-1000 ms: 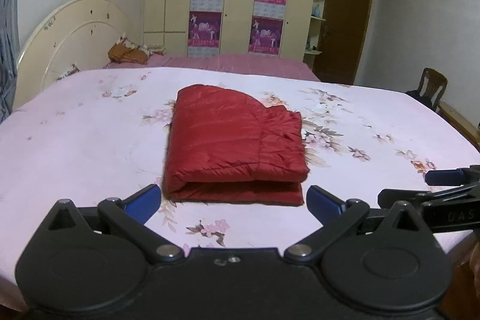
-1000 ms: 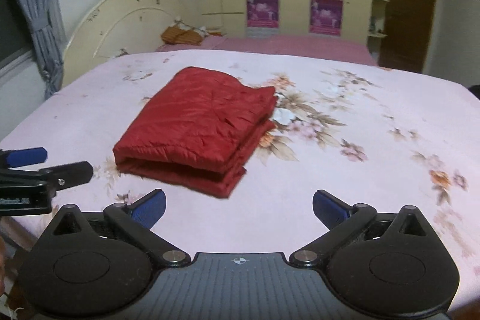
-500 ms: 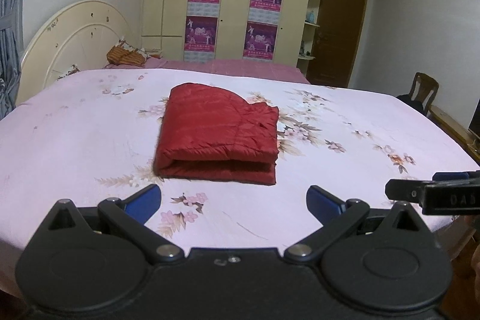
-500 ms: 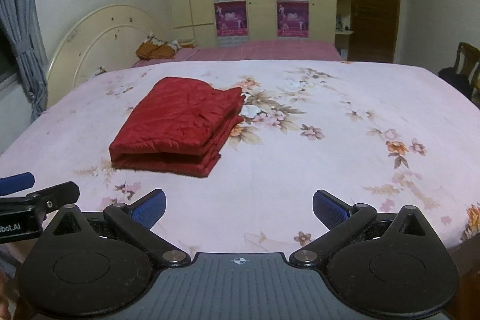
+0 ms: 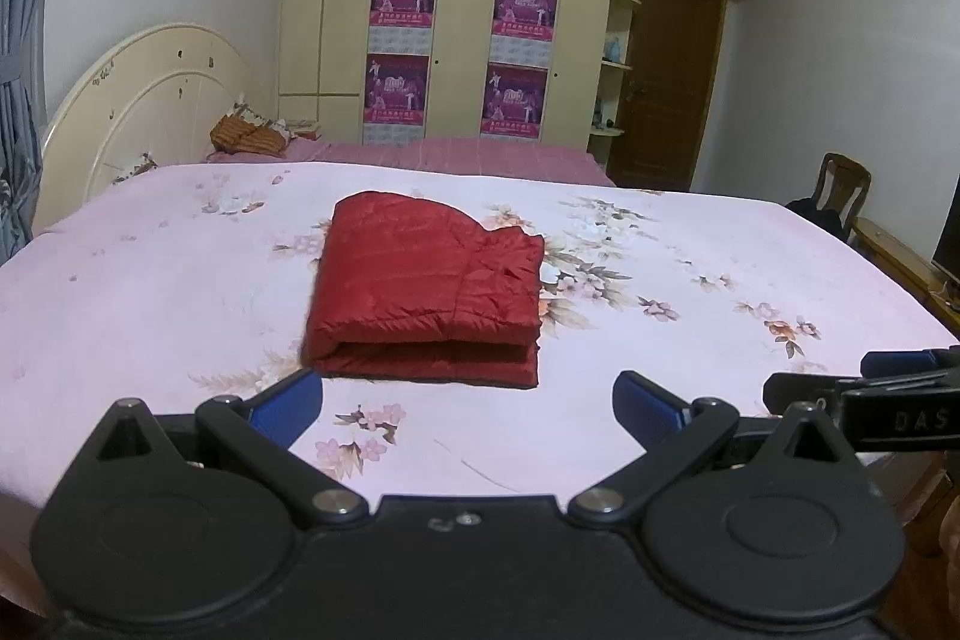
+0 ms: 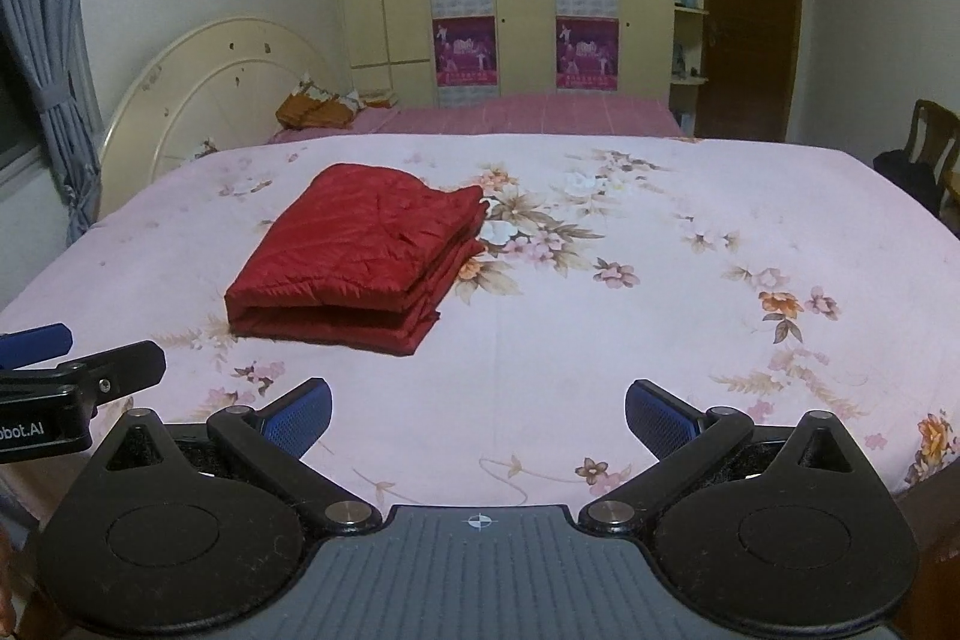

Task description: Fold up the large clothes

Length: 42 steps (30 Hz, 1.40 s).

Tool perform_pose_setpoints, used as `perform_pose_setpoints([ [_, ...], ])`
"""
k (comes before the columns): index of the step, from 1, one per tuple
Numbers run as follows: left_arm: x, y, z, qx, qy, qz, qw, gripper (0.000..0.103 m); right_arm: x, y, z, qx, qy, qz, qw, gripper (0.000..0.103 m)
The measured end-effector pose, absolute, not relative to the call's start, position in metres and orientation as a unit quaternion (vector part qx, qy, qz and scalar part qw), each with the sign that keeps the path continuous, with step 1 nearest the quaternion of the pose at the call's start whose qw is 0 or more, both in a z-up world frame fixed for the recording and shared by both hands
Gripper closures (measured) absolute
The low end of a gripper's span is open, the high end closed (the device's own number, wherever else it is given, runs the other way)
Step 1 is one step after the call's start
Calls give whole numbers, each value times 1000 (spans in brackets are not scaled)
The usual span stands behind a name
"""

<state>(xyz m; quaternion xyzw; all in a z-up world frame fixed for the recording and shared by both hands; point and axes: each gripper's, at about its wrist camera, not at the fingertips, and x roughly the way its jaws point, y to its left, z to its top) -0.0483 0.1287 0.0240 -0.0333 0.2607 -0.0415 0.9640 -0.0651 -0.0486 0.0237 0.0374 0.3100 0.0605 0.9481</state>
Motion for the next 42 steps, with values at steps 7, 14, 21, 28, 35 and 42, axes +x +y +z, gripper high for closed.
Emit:
perform_pose_setpoints([
  [7,-48,126,26,-28,258,-44,965,0,-65,-51,26,40,307,61,949,0],
  [14,-47,125,26,-27,258,-45,965,0,-63,-55,27,39,306,60,949,0],
  [21,-46,125,27,-27,258,-45,965,0,-62,-56,27,40,305,60,950,0],
  [28,-45,125,27,-26,257,-45,965,0,-61,-56,26,38,305,60,950,0],
  [35,-43,126,28,-28,257,-44,965,0,-59,-57,26,37,305,62,950,0],
  [42,-42,127,29,-27,257,-44,965,0,-58,-58,26,36,304,63,950,0],
])
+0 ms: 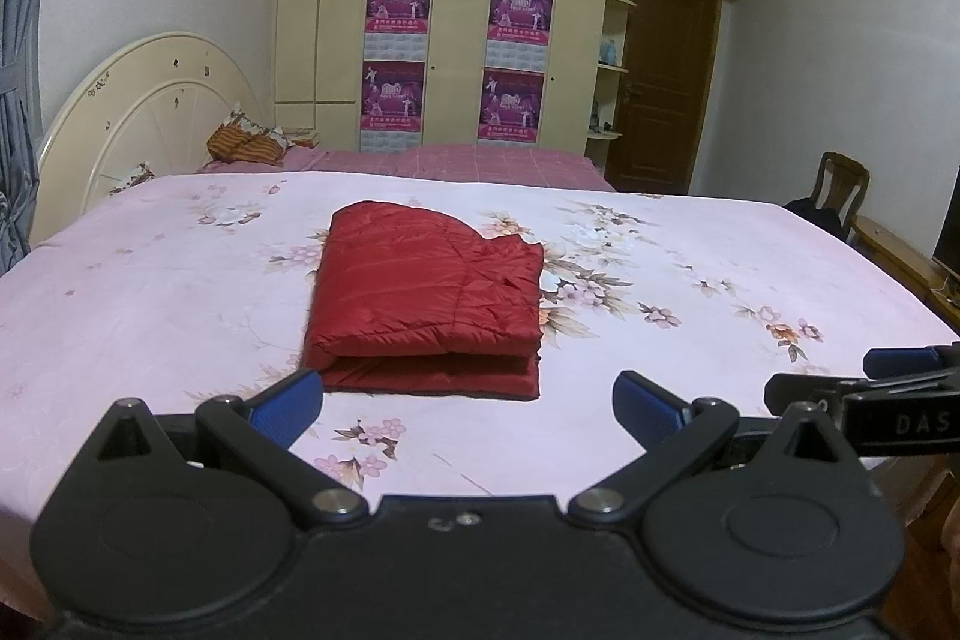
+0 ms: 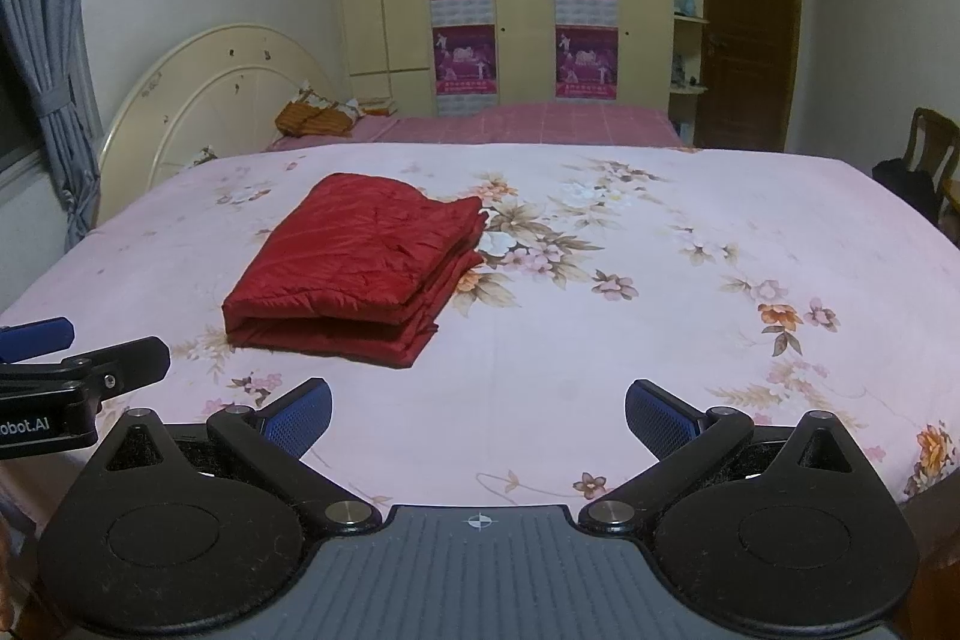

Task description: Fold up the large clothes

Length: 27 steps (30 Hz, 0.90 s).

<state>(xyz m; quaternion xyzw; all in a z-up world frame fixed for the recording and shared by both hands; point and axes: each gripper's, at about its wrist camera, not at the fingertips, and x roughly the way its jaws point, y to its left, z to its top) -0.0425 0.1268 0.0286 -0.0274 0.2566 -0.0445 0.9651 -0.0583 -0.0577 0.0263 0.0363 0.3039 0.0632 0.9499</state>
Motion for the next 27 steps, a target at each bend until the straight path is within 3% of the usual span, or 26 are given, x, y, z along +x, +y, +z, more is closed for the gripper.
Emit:
perform_pose_setpoints([
  [27,-46,131,30,-33,247,-37,968,1,-59,-52,29,27,296,74,952,0],
])
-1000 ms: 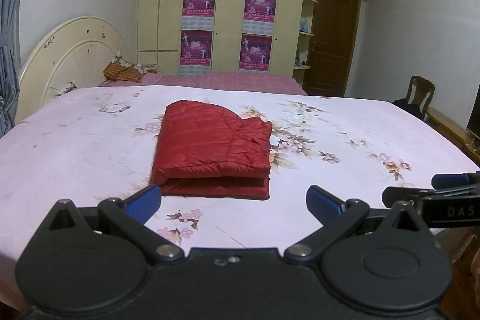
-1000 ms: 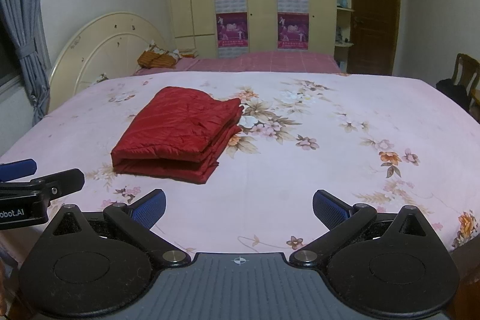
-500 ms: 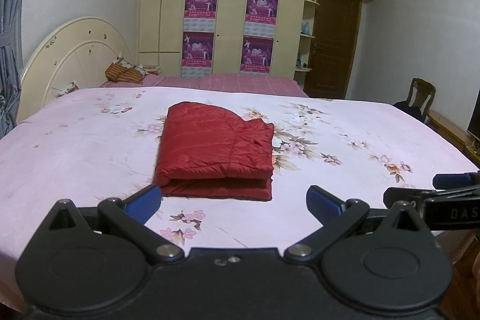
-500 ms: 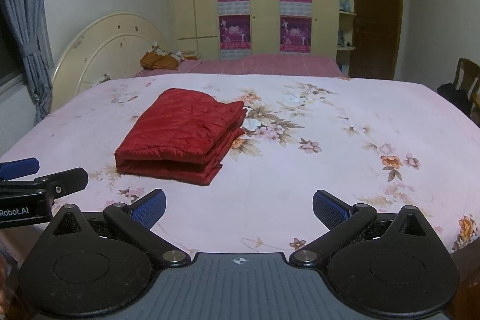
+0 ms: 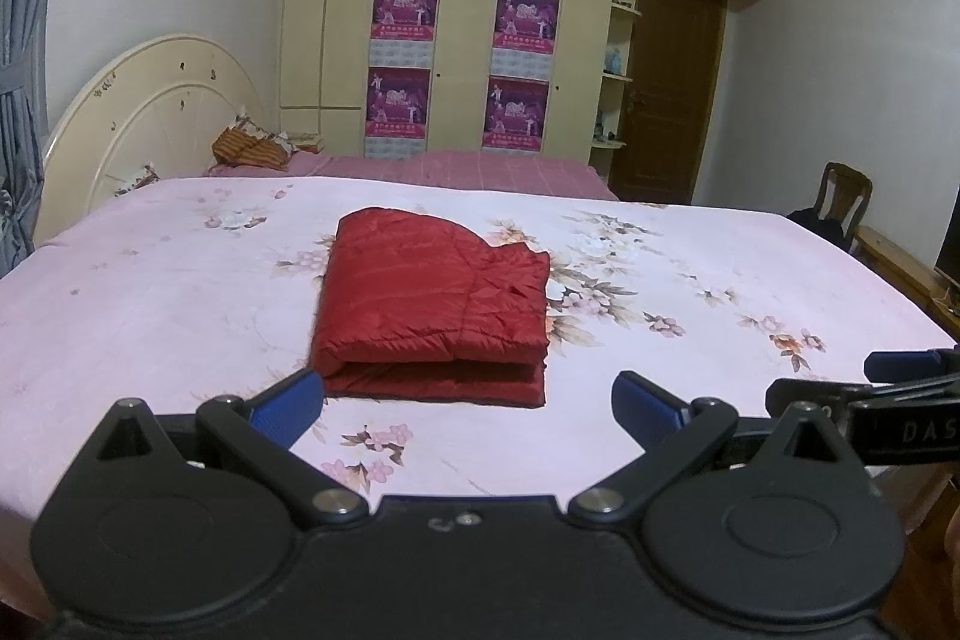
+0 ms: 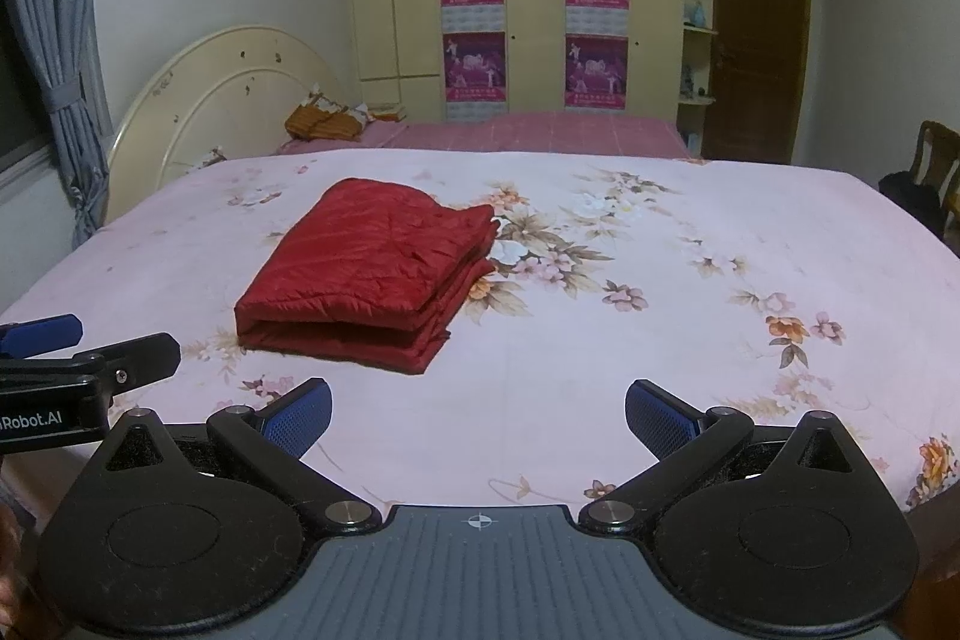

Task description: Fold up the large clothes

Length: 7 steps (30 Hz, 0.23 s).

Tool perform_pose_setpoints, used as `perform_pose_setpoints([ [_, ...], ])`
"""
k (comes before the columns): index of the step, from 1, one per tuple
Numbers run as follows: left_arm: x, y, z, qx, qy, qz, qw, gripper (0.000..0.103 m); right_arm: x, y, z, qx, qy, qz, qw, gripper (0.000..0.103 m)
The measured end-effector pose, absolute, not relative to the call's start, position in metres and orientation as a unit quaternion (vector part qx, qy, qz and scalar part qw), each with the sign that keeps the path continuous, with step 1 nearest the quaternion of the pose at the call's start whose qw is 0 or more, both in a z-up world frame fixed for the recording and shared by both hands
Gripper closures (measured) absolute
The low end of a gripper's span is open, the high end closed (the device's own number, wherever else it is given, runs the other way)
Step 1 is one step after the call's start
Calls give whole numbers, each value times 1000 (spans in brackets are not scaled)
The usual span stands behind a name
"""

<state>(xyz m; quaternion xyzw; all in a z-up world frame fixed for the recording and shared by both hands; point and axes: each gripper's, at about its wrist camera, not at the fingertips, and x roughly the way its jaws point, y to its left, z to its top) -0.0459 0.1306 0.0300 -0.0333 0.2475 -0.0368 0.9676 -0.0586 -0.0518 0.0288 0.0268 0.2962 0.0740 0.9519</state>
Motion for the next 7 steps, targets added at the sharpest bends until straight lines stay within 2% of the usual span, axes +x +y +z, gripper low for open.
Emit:
perform_pose_setpoints([
  [7,-44,129,31,-34,248,-36,968,1,-57,-54,29,29,296,76,952,0],
])
